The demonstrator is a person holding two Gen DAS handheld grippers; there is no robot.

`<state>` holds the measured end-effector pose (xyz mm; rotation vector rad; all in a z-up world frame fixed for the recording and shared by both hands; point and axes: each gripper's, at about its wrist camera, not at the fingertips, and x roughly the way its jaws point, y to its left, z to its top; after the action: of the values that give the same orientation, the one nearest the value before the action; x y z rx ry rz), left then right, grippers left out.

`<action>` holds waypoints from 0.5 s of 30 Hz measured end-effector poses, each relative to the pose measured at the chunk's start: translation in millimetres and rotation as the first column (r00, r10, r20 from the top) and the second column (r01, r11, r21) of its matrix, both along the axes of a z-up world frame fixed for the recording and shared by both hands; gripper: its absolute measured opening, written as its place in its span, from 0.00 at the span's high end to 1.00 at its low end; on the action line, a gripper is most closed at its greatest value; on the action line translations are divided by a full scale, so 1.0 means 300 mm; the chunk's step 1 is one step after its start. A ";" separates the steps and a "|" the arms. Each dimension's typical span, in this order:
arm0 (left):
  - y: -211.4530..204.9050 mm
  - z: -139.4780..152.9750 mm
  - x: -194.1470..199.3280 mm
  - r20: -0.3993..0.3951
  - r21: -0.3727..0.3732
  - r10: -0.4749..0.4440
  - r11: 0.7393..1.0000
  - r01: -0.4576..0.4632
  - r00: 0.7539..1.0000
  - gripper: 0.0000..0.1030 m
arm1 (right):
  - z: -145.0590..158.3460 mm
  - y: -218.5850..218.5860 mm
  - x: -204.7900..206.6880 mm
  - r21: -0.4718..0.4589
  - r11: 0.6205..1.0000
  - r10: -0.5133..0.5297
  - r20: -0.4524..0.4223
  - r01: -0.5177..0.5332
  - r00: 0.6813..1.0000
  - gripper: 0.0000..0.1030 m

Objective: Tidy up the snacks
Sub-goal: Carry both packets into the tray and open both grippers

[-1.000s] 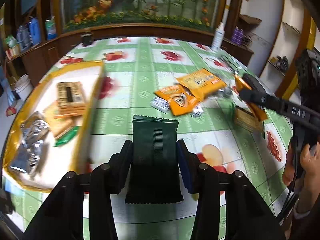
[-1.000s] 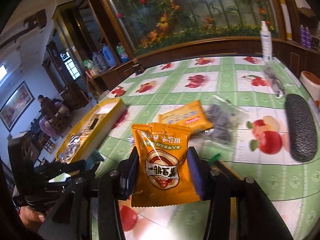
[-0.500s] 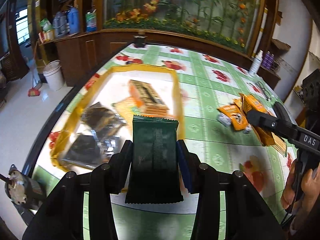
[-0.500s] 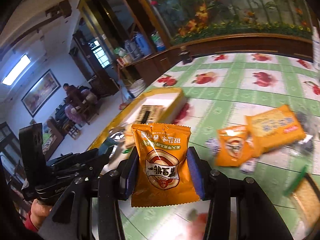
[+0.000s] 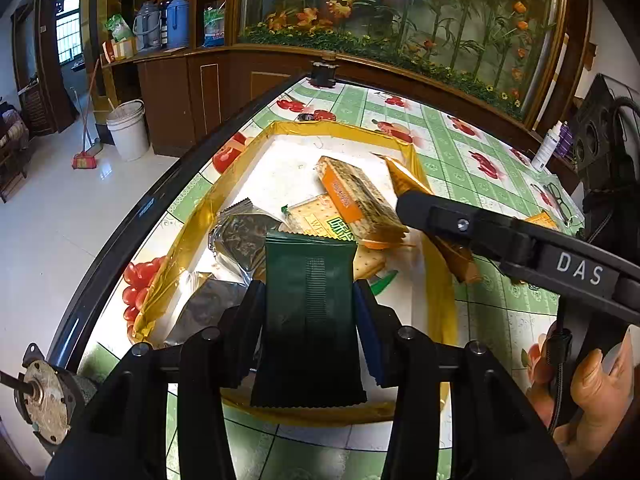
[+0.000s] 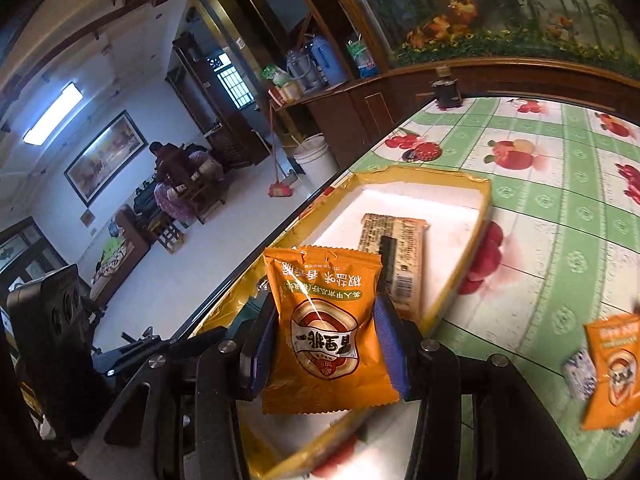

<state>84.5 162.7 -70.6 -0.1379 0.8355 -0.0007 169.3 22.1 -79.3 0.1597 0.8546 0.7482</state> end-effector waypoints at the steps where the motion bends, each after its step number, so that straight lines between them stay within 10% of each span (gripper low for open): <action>1: 0.006 -0.002 0.003 -0.003 -0.003 0.004 1.000 -0.004 1.000 0.59 | -0.005 0.011 0.006 -0.001 1.000 0.002 -0.003 -0.002 1.000 0.54; 6: 0.022 -0.013 0.009 -0.023 0.009 0.034 0.999 -0.034 0.999 0.54 | -0.025 0.038 0.013 -0.041 0.999 -0.021 0.008 0.021 1.000 0.49; 10: 0.036 0.000 -0.008 0.003 0.041 0.080 0.996 -0.080 0.997 0.25 | -0.019 0.010 0.012 -0.023 0.999 -0.033 0.002 0.033 0.999 0.46; 15: 0.030 0.020 -0.018 0.013 0.059 0.088 0.994 -0.089 0.996 0.25 | 0.013 -0.065 -0.007 0.007 0.998 -0.064 0.003 0.064 0.998 0.45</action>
<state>79.0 171.8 -64.7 -0.1184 0.8178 0.1069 167.2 2.7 -75.3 0.1912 0.8397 0.6916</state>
